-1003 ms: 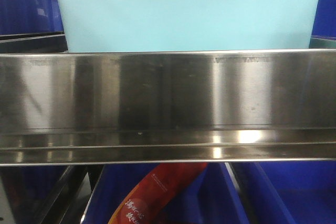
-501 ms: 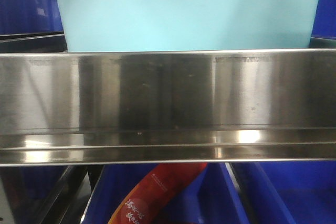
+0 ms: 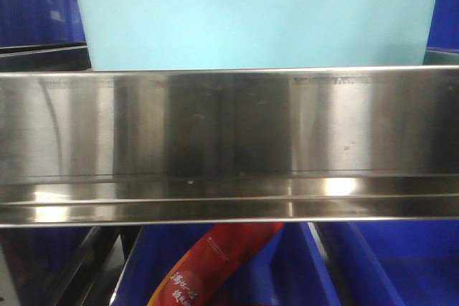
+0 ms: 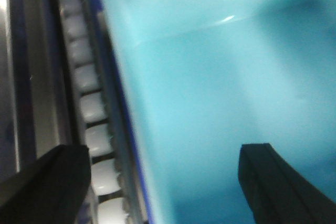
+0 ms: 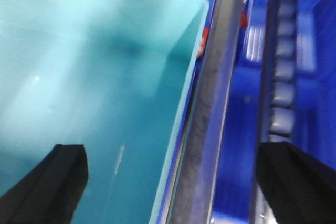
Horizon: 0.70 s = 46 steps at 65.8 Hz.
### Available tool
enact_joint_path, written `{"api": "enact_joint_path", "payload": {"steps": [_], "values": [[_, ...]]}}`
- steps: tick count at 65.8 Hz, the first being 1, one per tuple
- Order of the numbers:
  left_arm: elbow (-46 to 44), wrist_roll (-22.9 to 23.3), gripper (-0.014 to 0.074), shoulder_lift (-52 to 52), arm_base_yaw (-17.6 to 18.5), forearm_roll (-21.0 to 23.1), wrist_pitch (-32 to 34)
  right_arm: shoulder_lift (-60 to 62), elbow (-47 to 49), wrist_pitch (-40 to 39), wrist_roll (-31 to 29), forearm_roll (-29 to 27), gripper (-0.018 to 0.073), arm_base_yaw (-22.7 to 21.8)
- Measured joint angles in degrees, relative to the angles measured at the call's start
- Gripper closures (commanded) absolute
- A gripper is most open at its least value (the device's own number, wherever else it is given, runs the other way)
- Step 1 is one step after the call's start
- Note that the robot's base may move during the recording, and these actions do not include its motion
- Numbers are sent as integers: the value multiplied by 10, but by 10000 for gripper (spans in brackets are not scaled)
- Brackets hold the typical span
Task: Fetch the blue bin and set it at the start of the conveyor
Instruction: 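Lift the teal bin with both grippers and pull it off the shelf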
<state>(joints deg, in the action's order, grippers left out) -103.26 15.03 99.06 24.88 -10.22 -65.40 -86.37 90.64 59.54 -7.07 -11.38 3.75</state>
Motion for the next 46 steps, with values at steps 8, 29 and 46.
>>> {"api": "enact_joint_path", "payload": {"steps": [8, 29, 46], "values": [[-1, 0, 125, 23, -15, 6, -3, -46, 1, 0, 0, -1, 11, 1], [-1, 1, 431, 61, -29, 43, -13, -114, 1, -7, 0, -3, 403, 3], [-3, 9, 708, 63, -30, 49, -12, -115, 1, -10, 6, -10, 711, 4]]}}
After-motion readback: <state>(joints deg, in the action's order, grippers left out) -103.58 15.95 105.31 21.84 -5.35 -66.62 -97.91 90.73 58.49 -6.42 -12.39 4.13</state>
